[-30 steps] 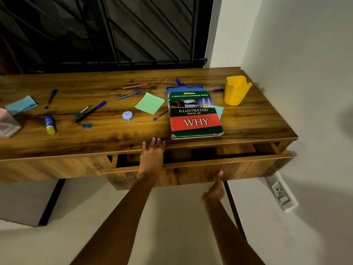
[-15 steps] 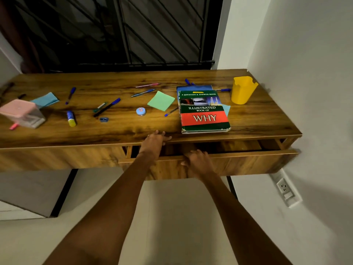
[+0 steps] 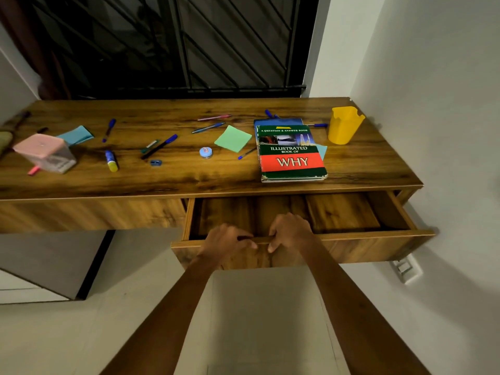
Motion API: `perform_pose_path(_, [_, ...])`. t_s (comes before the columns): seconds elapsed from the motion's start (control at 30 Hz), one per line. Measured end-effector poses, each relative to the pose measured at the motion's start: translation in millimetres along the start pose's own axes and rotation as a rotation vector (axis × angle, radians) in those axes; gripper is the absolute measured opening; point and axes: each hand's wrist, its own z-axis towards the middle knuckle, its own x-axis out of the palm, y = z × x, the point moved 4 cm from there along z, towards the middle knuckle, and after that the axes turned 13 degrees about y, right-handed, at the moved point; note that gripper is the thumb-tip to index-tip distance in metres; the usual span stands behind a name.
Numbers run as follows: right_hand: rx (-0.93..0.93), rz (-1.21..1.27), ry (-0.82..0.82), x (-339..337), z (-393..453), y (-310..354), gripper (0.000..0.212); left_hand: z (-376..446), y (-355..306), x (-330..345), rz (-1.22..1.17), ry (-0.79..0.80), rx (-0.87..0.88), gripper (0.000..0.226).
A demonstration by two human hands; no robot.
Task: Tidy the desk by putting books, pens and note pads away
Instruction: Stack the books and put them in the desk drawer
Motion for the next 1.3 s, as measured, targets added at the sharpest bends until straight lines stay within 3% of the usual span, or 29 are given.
perform_pose_path(0.23, [-0.011,-0.021,0.166,21.5,-21.1,1.4,0.042,-18.6,-36.7,0.2,0.134,0.207,0.059,0.037])
perform_pose_path(0.53, [0.021,-0.004,0.442,51.9,-47.6,2.2,0.047,-36.7,-50.7,36.1,-0.104,0.603,0.028,0.052])
perform_pose_path(0.73, [0.025,0.022,0.506,69.7,-67.0,-0.3,0.051,-56.0,-53.0,55.0,-0.177,0.636,-0.028,0.052])
perform_pose_path(0.87, [0.02,0.011,0.515,77.4,-71.5,-2.2,0.054,-67.2,-57.3,60.6,-0.175,0.595,-0.028,0.051])
perform_pose_path(0.97, [0.034,0.036,0.506,77.9,-72.2,-1.6,0.079,-70.7,-59.4,60.7,-0.125,0.566,-0.054,0.05])
perform_pose_path(1.03, [0.032,0.055,0.509,77.2,-74.6,0.6,0.084,-71.9,-60.4,59.8,-0.126,0.57,-0.064,0.049])
perform_pose_path(1.17, [-0.009,0.181,0.541,71.8,-76.1,-7.9,0.063,-74.1,-61.1,50.4,-0.307,0.545,-0.076,0.039])
perform_pose_path(1.2, [-0.022,0.265,0.504,65.1,-75.5,-12.4,0.052,-73.1,-62.6,42.9,-0.41,0.468,-0.076,0.035])
perform_pose_path(1.3, [-0.092,0.566,0.221,28.6,-69.5,-21.7,0.016,-58.9,-64.9,4.3,-0.698,0.014,-0.045,0.04])
